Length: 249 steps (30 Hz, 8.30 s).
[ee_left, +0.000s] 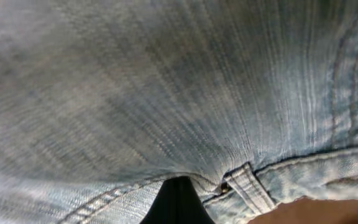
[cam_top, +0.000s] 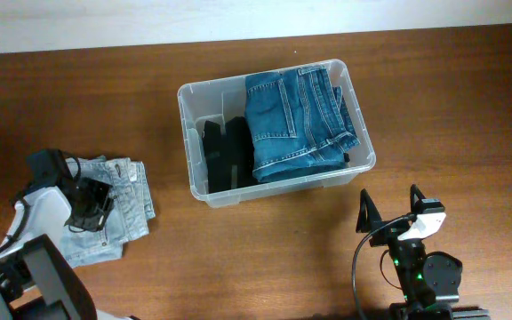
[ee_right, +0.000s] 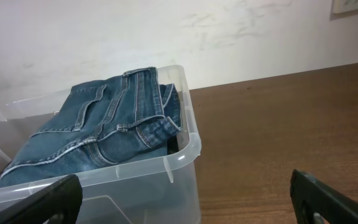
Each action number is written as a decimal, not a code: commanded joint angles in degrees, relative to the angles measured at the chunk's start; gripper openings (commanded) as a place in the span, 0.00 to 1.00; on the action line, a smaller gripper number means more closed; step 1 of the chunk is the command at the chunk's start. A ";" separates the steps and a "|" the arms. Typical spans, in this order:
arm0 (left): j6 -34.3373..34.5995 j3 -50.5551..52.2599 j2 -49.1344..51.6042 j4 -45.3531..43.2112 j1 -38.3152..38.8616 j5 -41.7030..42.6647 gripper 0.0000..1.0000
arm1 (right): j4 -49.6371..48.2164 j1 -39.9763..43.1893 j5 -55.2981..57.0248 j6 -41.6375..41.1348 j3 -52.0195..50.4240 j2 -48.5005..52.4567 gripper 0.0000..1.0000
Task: Pack container
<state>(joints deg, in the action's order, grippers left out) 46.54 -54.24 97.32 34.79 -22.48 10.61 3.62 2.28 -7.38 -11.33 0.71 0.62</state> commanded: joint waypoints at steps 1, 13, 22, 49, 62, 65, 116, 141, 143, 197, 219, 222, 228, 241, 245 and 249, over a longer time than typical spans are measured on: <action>3.61 0.20 2.12 -5.95 2.49 1.77 0.01 | 0.22 0.37 0.48 0.57 -0.39 -0.44 0.98; 3.17 -1.22 2.25 -23.21 11.28 7.41 0.01 | 0.22 0.37 0.46 0.57 -0.39 -0.44 0.98; -20.94 -16.76 -3.13 -1.57 4.17 12.11 0.04 | 0.22 0.37 0.46 0.57 -0.39 -0.44 0.99; -36.70 -12.63 -1.66 14.78 -17.44 2.73 0.83 | 0.22 0.37 0.46 0.57 -0.39 -0.44 0.99; -32.44 -5.55 -0.13 4.33 -17.44 4.76 0.85 | 0.22 0.37 0.46 0.57 -0.39 -0.44 0.98; -32.48 -4.04 -0.13 1.05 -17.44 4.83 0.85 | 0.22 0.37 0.46 0.57 -0.39 -0.44 0.98; -37.38 -6.54 11.39 -13.07 -17.38 33.73 0.00 | 0.22 0.37 0.46 0.57 -0.39 -0.44 0.98; -26.10 -33.03 -22.71 -6.23 3.85 40.63 0.00 | 0.22 0.37 0.46 0.57 -0.39 -0.44 0.98; -24.00 -33.05 -24.46 -6.08 7.04 40.41 0.00 | 0.22 0.37 0.46 0.57 -0.39 -0.44 0.98; -11.43 -33.03 7.04 7.37 39.69 6.80 0.51 | 0.22 0.37 0.46 0.57 -0.39 -0.44 0.98; -25.86 -52.89 6.91 24.09 40.61 -11.82 0.71 | 0.22 0.37 0.46 0.57 -0.39 -0.44 0.98; -25.79 -52.74 7.02 25.49 42.32 -11.47 0.50 | 0.22 0.37 0.46 0.57 -0.39 -0.44 0.98; -25.00 -52.68 8.48 34.62 45.59 -11.58 0.00 | 0.22 0.37 0.46 0.57 -0.39 -0.44 0.98; -25.00 -52.63 20.37 40.74 46.77 -11.45 0.00 | 0.22 0.37 0.46 0.57 -0.39 -0.44 0.98; -25.03 -52.63 23.04 40.00 46.77 -11.47 0.00 | 0.22 0.37 0.46 0.57 -0.39 -0.44 0.98; -25.03 -52.63 23.91 38.80 46.77 -11.50 0.00 | 0.22 0.37 0.46 0.57 -0.39 -0.44 0.98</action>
<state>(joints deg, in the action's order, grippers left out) 21.85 -106.52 119.07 74.35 24.36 -0.27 3.62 2.28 -7.38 -11.33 0.71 0.62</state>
